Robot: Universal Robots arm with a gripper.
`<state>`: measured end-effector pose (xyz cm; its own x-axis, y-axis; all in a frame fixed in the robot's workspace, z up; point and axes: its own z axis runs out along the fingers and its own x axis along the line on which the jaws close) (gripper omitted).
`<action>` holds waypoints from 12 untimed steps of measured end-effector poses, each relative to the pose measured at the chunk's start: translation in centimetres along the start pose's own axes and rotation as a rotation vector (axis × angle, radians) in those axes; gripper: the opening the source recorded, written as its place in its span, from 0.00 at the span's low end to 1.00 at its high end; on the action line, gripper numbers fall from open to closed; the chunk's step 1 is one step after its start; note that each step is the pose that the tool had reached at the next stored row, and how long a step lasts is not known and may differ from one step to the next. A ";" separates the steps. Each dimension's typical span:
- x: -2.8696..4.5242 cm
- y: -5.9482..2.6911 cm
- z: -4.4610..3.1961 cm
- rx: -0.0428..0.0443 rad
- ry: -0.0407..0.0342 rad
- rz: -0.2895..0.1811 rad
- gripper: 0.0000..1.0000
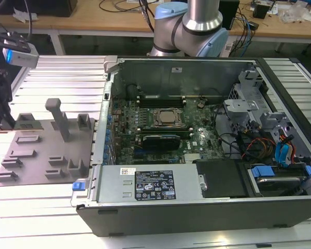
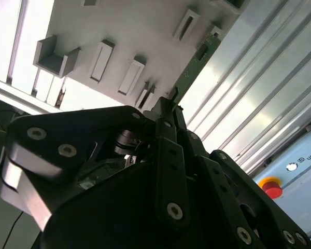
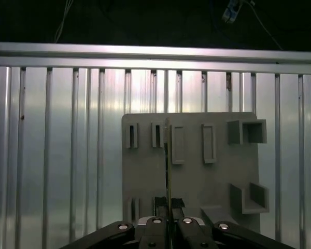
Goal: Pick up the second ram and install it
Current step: 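Pick up the second ram and move it above second insertion slot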
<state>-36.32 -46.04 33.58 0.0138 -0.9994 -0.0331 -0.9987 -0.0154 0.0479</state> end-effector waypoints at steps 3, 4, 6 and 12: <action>-0.02 0.03 -0.65 0.0000 -0.0003 0.000 0.11; -0.03 0.04 -0.92 0.0000 -0.0004 0.000 0.11; -0.04 0.05 -1.28 0.0000 -0.0005 0.000 0.11; -0.08 0.10 -2.45 0.0000 -0.0010 0.000 0.11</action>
<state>-36.31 -46.04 36.03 0.0138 -0.9993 -0.0342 -0.9987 -0.0154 0.0478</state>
